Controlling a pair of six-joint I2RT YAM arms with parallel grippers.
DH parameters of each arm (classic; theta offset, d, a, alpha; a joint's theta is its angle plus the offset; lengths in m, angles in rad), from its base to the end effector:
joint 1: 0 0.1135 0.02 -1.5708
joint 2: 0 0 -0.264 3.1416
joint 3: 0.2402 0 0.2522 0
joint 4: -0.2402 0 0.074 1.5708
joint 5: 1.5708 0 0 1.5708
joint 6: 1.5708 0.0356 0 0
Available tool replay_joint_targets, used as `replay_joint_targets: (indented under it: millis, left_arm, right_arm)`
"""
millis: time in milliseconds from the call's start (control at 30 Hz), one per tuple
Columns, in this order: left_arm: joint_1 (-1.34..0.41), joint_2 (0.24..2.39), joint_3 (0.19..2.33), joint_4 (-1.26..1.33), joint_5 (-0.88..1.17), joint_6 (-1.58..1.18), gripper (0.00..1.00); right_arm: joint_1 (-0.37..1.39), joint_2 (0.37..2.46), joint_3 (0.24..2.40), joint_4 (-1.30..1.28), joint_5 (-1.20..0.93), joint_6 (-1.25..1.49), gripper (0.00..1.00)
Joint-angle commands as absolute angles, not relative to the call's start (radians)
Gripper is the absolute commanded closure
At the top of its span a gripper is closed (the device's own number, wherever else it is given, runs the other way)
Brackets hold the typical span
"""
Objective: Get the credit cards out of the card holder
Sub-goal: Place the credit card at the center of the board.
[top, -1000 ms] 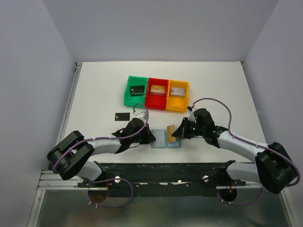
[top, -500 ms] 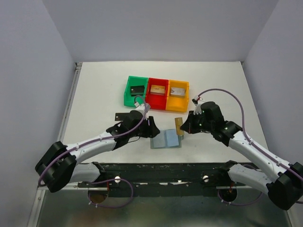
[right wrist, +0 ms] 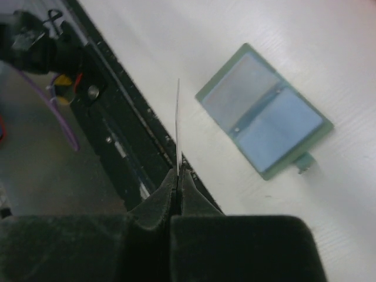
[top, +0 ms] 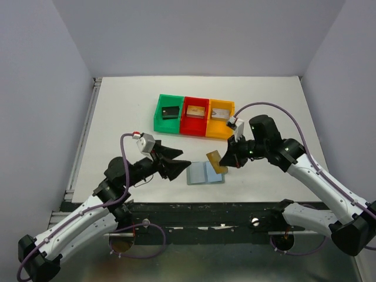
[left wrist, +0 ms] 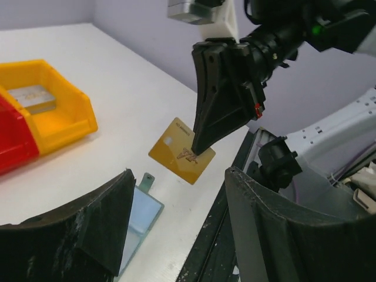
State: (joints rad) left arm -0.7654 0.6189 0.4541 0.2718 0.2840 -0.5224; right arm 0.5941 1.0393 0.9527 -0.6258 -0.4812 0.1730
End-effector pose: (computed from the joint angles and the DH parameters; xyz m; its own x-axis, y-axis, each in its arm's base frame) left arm 0.1114 -0.1208 0.2972 -0.3653 -0.3132 -0.8766 0.7889 0.3957 -0.4702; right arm 0.1692 0.1342 0.3107 -0.6689 -0.2677 -0.6934 -0.6815 0.5934 0.4283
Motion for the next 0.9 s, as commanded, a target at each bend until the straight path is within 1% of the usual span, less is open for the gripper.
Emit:
replay_joint_targets:
  millis: [0, 100, 300, 367, 433, 533, 867]
  left_arm:
    - [-0.759, 0.520, 0.442, 0.297, 0.443, -0.414, 0.26]
    - [-0.756, 0.537, 0.526, 0.143, 0.586, -0.361, 0.25]
    - [-0.756, 0.598, 0.538, 0.190, 0.784, -0.393, 0.25]
    - [-0.758, 0.646, 0.554, 0.189, 0.840, -0.403, 0.27]
    - [-0.758, 0.690, 0.572, 0.187, 0.885, -0.413, 0.32]
    - [-0.758, 0.715, 0.578, 0.209, 0.919, -0.433, 0.36]
    - [-0.768, 0.742, 0.545, 0.271, 0.939, -0.472, 0.39]
  right_arm:
    - [0.633, 1.086, 1.020, -0.799, -0.816, 0.035, 1.00]
    - [0.704, 1.103, 1.075, -0.873, -0.842, 0.011, 1.00]
    - [0.839, 1.143, 1.189, -0.975, -0.793, -0.049, 1.00]
    - [0.868, 1.154, 1.210, -0.980, -0.767, -0.049, 1.00]
    - [0.882, 1.161, 1.221, -0.979, -0.758, -0.049, 1.00]
    - [0.896, 1.172, 1.229, -0.979, -0.752, -0.049, 1.00]
    - [0.922, 1.204, 1.266, -0.979, -0.735, -0.057, 1.00]
